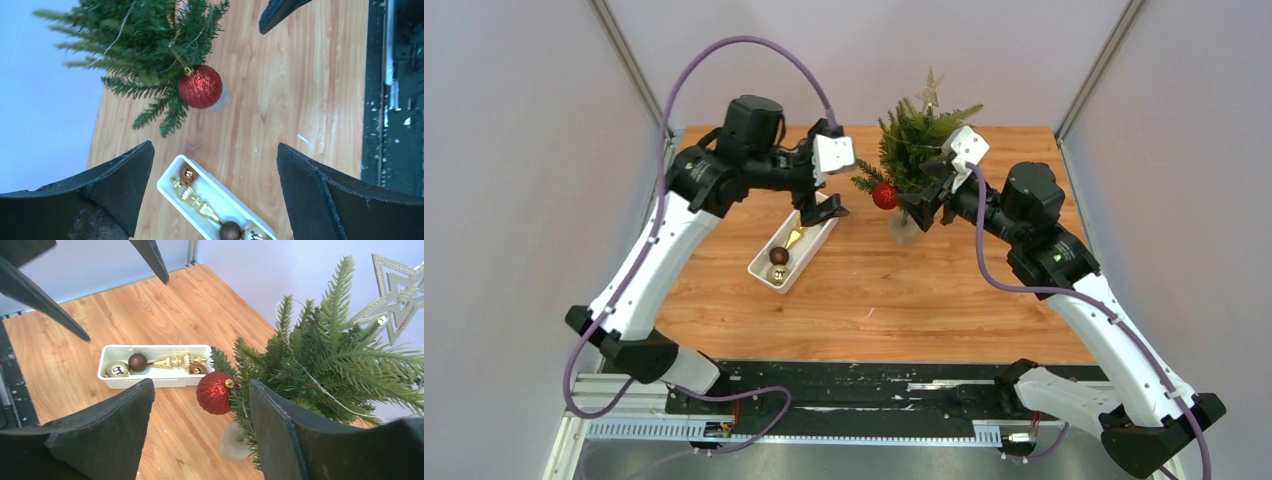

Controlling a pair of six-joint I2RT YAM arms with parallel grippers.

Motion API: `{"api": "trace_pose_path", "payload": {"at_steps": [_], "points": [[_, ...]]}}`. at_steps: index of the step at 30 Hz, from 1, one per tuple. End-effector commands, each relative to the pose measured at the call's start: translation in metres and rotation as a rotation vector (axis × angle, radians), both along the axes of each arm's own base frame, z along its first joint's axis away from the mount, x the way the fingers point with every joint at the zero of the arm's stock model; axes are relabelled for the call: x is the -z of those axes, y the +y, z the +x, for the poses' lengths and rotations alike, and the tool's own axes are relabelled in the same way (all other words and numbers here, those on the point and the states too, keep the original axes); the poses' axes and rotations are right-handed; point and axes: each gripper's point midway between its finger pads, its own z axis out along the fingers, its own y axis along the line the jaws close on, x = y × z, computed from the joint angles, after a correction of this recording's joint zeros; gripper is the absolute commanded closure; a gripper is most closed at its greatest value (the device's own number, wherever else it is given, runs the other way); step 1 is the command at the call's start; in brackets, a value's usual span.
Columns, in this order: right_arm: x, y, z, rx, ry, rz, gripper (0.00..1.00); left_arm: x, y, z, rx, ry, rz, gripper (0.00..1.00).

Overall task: Decorate the small christmas tree
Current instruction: Hang the decoration item on the Christmas tree, then pick up the decoration item from the storage box.

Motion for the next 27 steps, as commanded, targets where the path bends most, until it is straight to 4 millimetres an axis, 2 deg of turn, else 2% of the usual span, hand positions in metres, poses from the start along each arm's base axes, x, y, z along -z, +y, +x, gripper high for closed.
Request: {"api": "trace_pose_path", "payload": {"at_steps": [1,2,3,4,5,6,7,8,9,10,11,12,13,14,15,16,17,19,22,25,27], "points": [[-0.024,0.004,-0.019,-0.072,-0.02,0.057,0.27,-0.019,0.025,-0.031,-0.07,0.138,-0.1,0.0],[-0.025,0.005,-0.021,-0.081,-0.019,0.06,0.2,-0.023,0.035,-0.031,-0.12,0.169,-0.13,0.0],[-0.025,0.006,-0.023,-0.09,-0.017,0.063,0.12,-0.016,0.04,-0.027,-0.157,0.203,-0.142,0.0],[-0.026,0.006,-0.025,-0.099,-0.017,0.067,0.03,-0.018,0.053,-0.024,-0.228,0.25,-0.179,0.0],[-0.026,0.007,-0.026,-0.104,-0.015,0.068,0.0,-0.004,0.059,-0.019,-0.258,0.297,-0.183,0.0],[-0.026,0.007,-0.027,-0.108,-0.014,0.069,0.0,-0.001,0.077,-0.01,-0.321,0.304,-0.198,0.0],[-0.025,0.007,-0.028,-0.112,-0.013,0.069,0.0,0.02,0.086,-0.007,-0.321,0.304,-0.158,0.0],[-0.023,0.008,-0.028,-0.115,-0.008,0.066,0.0,0.031,0.103,-0.003,-0.351,0.297,-0.128,0.0],[-0.02,0.008,-0.029,-0.118,-0.004,0.064,0.0,0.052,0.112,0.0,-0.311,0.245,-0.058,0.0],[-0.02,0.008,-0.029,-0.121,-0.001,0.065,0.0,0.075,0.124,-0.005,-0.308,0.273,-0.003,0.01],[-0.019,0.009,-0.03,-0.125,0.003,0.065,0.0,0.086,0.133,-0.002,-0.241,0.193,0.057,0.03],[-0.018,0.009,-0.03,-0.125,0.007,0.066,0.0,0.107,0.138,-0.011,-0.207,0.234,0.104,0.04],[-0.017,0.009,-0.03,-0.126,0.011,0.068,0.0,0.116,0.141,-0.011,-0.124,0.171,0.149,0.06],[-0.017,0.009,-0.03,-0.124,0.013,0.07,0.0,0.135,0.144,-0.021,-0.067,0.222,0.192,0.08],[-0.018,0.009,-0.031,-0.124,0.013,0.073,0.0,0.141,0.144,-0.022,0.025,0.166,0.222,0.12],[-0.019,0.008,-0.031,-0.121,0.014,0.076,0.0,0.154,0.144,-0.026,0.07,0.208,0.242,0.14],[-0.019,0.007,-0.032,-0.118,0.015,0.08,0.0,0.159,0.143,-0.024,0.118,0.177,0.253,0.17],[-0.021,0.006,-0.034,-0.115,0.014,0.087,0.0,0.178,0.143,-0.008,0.153,0.182,0.277,0.2],[-0.019,0.004,-0.036,-0.112,0.02,0.091,0.0,0.196,0.145,0.018,0.198,0.109,0.339,0.22],[-0.016,0.004,-0.036,-0.106,0.038,0.095,0.0,0.222,0.156,0.038,0.282,0.034,0.465,0.2],[-0.016,0.004,-0.036,-0.105,0.046,0.1,0.0,0.235,0.164,0.044,0.372,-0.026,0.542,0.17]]}}
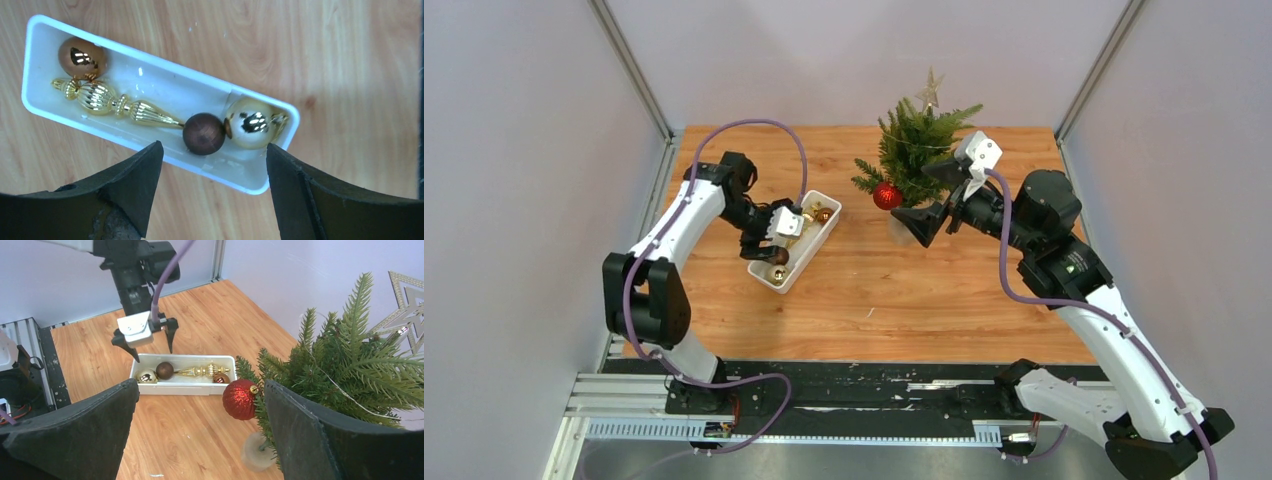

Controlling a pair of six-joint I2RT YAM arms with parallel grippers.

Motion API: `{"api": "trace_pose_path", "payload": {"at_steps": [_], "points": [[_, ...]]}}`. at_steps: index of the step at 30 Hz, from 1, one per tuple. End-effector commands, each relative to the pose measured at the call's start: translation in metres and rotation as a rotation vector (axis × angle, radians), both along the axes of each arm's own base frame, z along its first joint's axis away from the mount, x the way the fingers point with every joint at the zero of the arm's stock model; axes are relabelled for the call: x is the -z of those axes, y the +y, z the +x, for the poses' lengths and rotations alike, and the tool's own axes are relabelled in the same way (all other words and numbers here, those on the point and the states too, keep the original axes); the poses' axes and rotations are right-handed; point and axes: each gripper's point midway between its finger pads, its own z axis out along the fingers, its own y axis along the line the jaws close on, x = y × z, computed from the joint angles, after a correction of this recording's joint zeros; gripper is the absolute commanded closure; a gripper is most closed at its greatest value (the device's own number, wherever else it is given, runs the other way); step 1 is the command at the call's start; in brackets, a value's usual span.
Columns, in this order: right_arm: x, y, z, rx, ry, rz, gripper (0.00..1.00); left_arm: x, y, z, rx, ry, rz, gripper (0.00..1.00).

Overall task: Decorate the small christmas tree
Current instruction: Pick up the decoration item from the storage box.

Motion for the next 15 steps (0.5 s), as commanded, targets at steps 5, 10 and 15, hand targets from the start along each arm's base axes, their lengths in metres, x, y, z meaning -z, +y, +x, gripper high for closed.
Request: {"api": "trace_pose_path", "payload": {"at_steps": [5,10,15], "points": [[0.006,0.001,-0.003,0.003,0.066,0.033,0.0,0.039,0.016,0.029,0.457,-0.264,0.178,0.14],[0.008,0.0,-0.002,0.018,0.092,0.046,0.0,0.06,0.005,0.031,0.529,-0.275,0.187,0.21],[0.006,-0.002,-0.002,0.03,0.097,0.052,0.0,0.076,0.007,0.032,0.561,-0.248,0.209,0.31]]}}
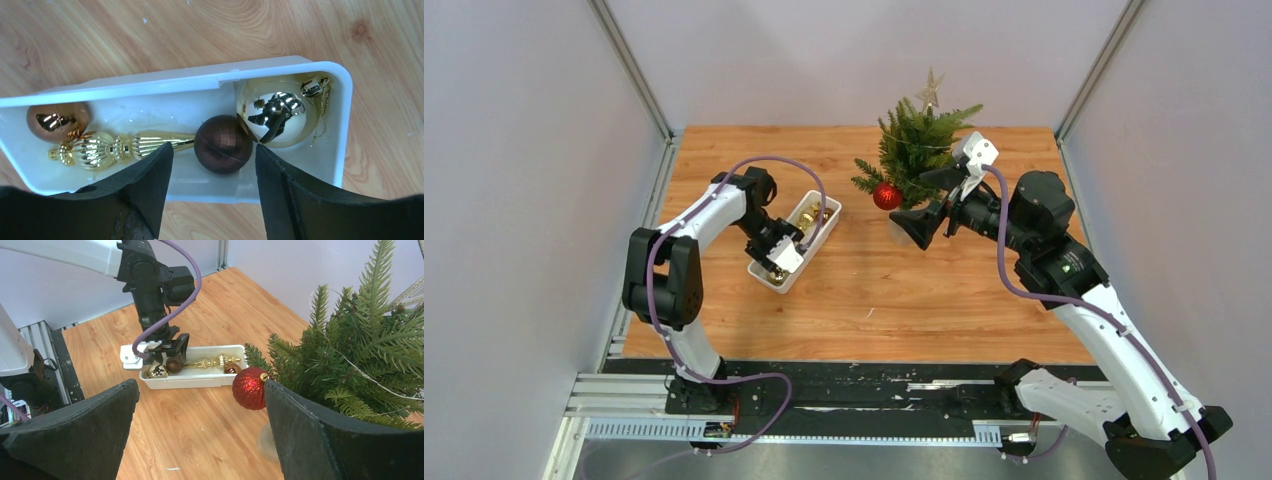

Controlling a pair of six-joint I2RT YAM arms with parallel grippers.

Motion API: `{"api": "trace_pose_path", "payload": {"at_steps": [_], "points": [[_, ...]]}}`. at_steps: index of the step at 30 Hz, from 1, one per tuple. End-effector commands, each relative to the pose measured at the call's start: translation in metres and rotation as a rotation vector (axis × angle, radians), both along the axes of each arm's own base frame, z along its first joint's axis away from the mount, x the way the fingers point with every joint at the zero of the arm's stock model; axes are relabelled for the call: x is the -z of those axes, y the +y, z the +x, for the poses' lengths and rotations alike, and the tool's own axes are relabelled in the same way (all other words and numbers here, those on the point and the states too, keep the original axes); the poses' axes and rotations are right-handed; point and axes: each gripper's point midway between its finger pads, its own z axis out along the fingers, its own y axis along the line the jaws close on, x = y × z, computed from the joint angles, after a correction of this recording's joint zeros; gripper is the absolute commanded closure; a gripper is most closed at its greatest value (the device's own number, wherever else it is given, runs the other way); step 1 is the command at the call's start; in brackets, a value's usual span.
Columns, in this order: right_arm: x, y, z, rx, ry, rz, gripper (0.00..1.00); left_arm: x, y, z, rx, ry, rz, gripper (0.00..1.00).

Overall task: Decorate the small christmas tree
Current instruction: Pick up the decoration item from the storage box.

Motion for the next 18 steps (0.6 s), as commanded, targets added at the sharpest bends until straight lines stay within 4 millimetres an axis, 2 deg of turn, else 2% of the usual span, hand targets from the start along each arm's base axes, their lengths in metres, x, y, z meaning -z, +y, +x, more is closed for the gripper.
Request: {"api": "trace_pose_path", "payload": {"at_steps": [1,8,11,14,18], "points": [[-0.008,-0.003,-0.001,0.02,0.007,0.031,0.0,0.01,0.001,0.006,0.085,-0.034,0.028,0.32],[-0.007,-0.003,-0.001,0.027,0.013,0.034,0.0,0.025,0.013,0.004,0.147,-0.035,0.105,0.31],[-0.008,-0.004,-0.001,0.027,0.012,0.036,0.0,0.029,0.011,0.01,0.15,-0.053,0.106,0.32],[-0.009,-0.004,-0.002,0.028,0.011,0.039,0.0,0.032,0.004,0.014,0.145,-0.066,0.1,0.38],[-0.008,-0.005,-0.003,0.032,0.014,0.041,0.0,0.038,0.001,0.012,0.137,-0.064,0.096,0.4]]}}
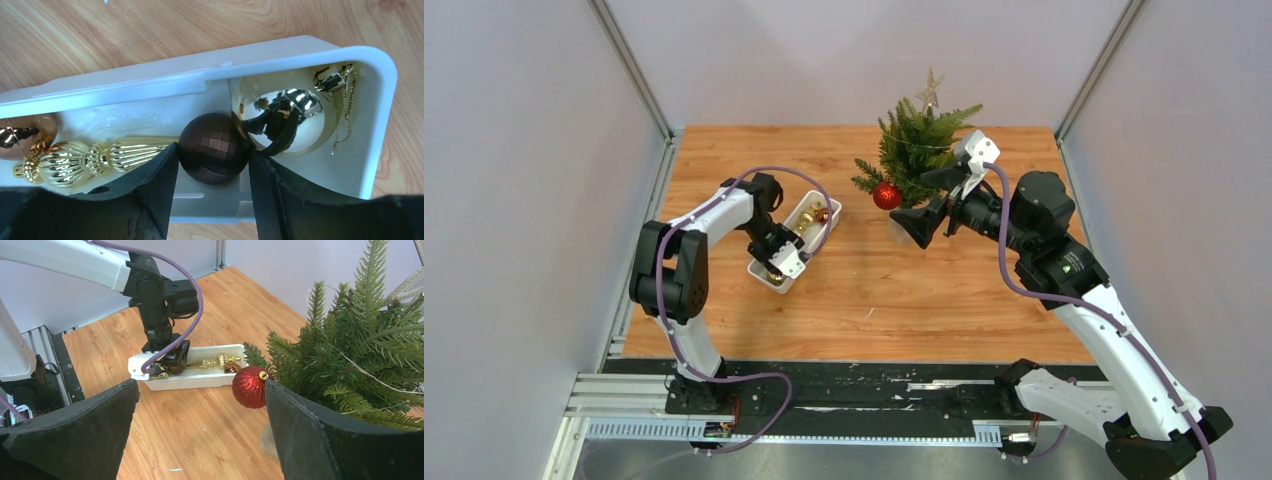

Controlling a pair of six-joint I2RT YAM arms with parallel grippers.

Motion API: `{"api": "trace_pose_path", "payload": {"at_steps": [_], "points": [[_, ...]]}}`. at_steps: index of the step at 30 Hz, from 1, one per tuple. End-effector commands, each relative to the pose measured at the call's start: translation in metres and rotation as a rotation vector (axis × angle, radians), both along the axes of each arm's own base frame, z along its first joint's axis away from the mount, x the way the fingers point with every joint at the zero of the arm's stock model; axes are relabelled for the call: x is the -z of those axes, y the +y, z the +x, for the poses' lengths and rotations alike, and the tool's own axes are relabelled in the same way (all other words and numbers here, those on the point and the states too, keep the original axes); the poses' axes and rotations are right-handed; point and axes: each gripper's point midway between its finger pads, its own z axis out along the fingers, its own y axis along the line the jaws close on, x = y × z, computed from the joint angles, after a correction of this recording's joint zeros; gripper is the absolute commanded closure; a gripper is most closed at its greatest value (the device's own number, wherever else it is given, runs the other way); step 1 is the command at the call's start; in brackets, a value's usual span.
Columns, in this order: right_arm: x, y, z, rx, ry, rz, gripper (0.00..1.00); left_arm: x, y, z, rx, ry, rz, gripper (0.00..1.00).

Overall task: Decorate the small christmas tree
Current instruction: Pick up the decoration item from the storage box.

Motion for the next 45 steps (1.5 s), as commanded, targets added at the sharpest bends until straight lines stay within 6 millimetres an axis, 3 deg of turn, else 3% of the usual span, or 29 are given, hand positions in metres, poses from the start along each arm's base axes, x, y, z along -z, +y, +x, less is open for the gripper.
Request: {"api": "trace_pose_path", "payload": {"at_steps": [1,6,11,15,16,18,26,32,37,42,45], "points": [[-0.008,-0.004,-0.004,0.015,-0.008,0.026,0.0,0.006,-0.008,0.001,0.085,-0.036,-0.02,0.39],[-0.008,-0.003,-0.003,0.012,-0.005,0.025,0.0,0.012,-0.008,0.002,0.079,-0.051,-0.019,0.41],[-0.014,-0.001,-0.003,0.005,-0.015,0.029,0.0,0.011,-0.004,0.005,0.074,-0.071,0.0,0.53],[-0.019,-0.002,-0.004,0.003,-0.026,0.034,0.0,-0.001,-0.005,0.006,0.074,-0.095,-0.007,0.73],[-0.021,-0.003,-0.005,0.003,-0.033,0.036,0.0,-0.006,-0.006,0.007,0.064,-0.106,-0.012,0.85],[-0.027,-0.004,-0.007,0.003,-0.054,0.036,0.0,-0.016,-0.009,0.008,0.03,-0.121,-0.028,0.99],[-0.047,-0.006,-0.01,-0.003,-0.104,0.051,0.0,-0.085,-0.027,0.025,-0.237,-0.166,-0.157,1.0],[-0.061,-0.005,-0.013,-0.017,-0.146,0.061,0.0,-0.121,-0.031,0.025,-0.382,-0.184,-0.237,1.0],[-0.069,-0.003,-0.016,-0.04,-0.169,0.065,0.0,-0.154,-0.038,0.028,-0.6,-0.152,-0.353,1.0],[-0.07,-0.002,-0.018,-0.05,-0.168,0.077,0.0,-0.204,-0.052,0.031,-0.798,-0.12,-0.538,1.0],[-0.068,-0.002,-0.021,-0.058,-0.158,0.084,0.0,-0.233,-0.064,0.02,-0.898,-0.022,-0.663,1.0]]}}
